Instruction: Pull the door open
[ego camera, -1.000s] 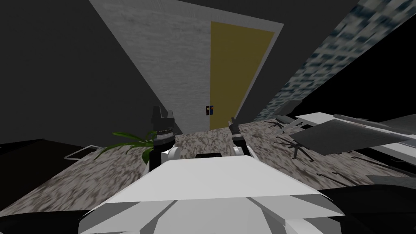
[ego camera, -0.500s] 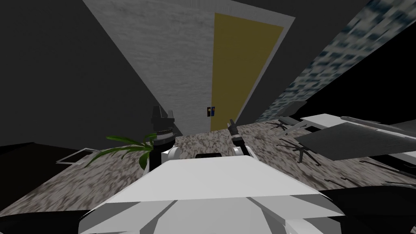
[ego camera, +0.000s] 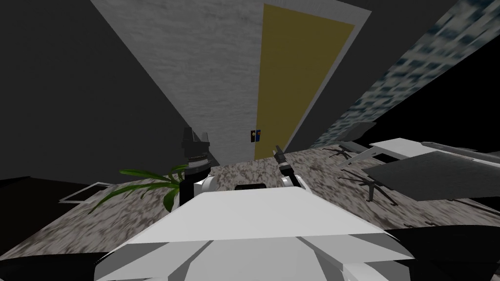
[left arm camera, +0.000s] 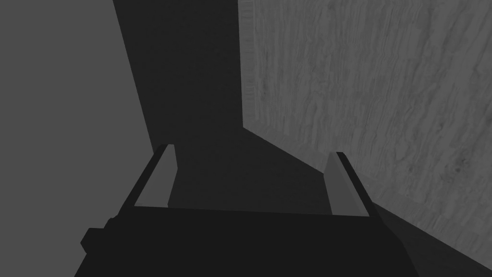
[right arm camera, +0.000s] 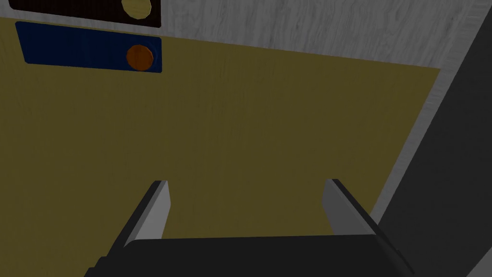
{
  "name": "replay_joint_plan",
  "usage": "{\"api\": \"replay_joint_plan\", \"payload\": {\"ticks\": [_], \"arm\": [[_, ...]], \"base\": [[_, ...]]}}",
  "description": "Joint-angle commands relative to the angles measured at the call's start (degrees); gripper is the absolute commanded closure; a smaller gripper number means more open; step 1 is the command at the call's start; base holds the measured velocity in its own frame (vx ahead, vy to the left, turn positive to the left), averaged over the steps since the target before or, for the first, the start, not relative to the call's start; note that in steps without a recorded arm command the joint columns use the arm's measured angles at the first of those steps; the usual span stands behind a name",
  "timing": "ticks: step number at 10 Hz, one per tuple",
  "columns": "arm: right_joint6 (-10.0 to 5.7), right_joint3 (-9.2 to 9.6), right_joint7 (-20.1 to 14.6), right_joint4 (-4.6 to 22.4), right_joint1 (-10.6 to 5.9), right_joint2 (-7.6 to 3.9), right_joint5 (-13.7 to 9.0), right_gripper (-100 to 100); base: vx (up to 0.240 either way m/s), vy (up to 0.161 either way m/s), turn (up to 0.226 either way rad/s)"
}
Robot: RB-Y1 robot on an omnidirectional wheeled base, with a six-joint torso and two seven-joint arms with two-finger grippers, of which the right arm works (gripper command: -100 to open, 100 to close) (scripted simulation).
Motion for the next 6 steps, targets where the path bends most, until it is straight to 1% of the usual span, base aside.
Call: {"api": "replay_joint_plan", "payload": {"ticks": [1,2,4,5,6], "arm": [[0.42,-0.07,-1.7,1.7,-0.84,-1.10,0.0,-100],[0.50,-0.06,-2.9,3.4,-1.40,-1.90,0.0,-100],[0.58,-0.04,-4.1,4.9,-1.94,-2.66,0.0,-100],[0.66,-0.03,-5.3,6.4,-2.48,-3.42,0.0,-100],[0.69,-0.02,-5.9,7.2,-2.74,-3.78,0.0,-100]], "base": [[0.167,0.052,-0.001],[0.167,0.057,0.007],[0.134,0.051,0.001],[0.151,0.056,0.003],[0.140,0.047,0.003]]}}
